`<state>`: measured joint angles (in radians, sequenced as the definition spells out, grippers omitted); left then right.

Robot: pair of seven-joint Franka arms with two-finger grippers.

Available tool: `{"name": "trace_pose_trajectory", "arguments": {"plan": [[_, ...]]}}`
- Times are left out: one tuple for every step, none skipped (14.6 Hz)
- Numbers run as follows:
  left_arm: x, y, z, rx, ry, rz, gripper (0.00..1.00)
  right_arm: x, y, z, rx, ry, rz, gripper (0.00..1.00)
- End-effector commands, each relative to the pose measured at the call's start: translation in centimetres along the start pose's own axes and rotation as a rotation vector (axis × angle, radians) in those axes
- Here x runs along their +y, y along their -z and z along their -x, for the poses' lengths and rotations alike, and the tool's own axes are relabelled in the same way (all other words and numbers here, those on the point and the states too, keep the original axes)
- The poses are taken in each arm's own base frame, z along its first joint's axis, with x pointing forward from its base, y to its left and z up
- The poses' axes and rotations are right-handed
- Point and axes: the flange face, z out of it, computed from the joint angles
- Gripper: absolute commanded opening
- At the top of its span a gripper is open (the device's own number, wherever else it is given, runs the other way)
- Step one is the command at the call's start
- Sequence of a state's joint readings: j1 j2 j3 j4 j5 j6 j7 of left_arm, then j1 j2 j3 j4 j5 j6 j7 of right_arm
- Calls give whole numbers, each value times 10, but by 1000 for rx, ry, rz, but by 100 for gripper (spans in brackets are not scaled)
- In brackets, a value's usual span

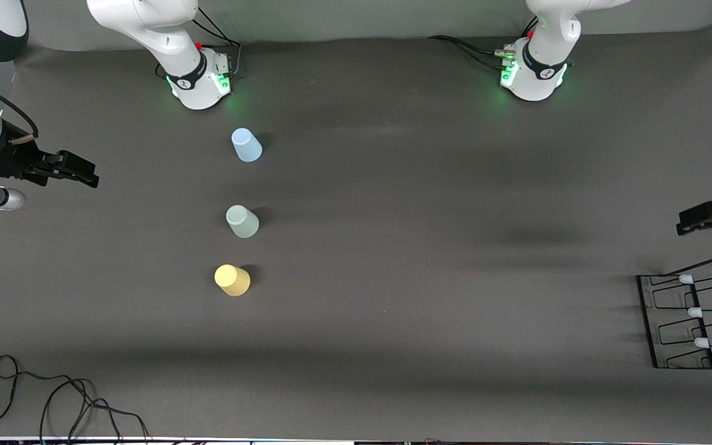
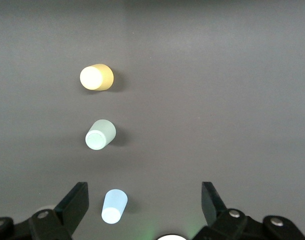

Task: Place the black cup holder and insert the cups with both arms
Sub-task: 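Lower the left gripper and grasp the holder's wooden rod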

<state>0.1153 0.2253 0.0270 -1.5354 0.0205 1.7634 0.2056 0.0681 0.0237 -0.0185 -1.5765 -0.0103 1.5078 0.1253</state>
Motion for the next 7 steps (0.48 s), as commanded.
{"name": "trace_pose_trajectory", "arguments": {"plan": [[-13, -16, -15, 21, -10, -18, 100, -1, -3, -5, -19, 21, 20, 100], [-26, -23, -16, 26, 5, -20, 100, -3, -2, -5, -17, 22, 22, 100], [-34, -25, -16, 32, 2, -22, 100, -4, -3, -5, -18, 22, 23, 100], [-36, -32, -17, 23, -27, -19, 100, -9, -3, -5, -18, 29, 25, 100], [-41, -35, -17, 22, -47, -21, 100, -9, -3, -5, -18, 31, 25, 100], [-56, -41, -14, 13, -40, -20, 100, -9, -4, -5, -19, 31, 25, 100], [-67, -46, -13, 13, -34, -18, 100, -9, -4, -5, -19, 31, 25, 100]]}}
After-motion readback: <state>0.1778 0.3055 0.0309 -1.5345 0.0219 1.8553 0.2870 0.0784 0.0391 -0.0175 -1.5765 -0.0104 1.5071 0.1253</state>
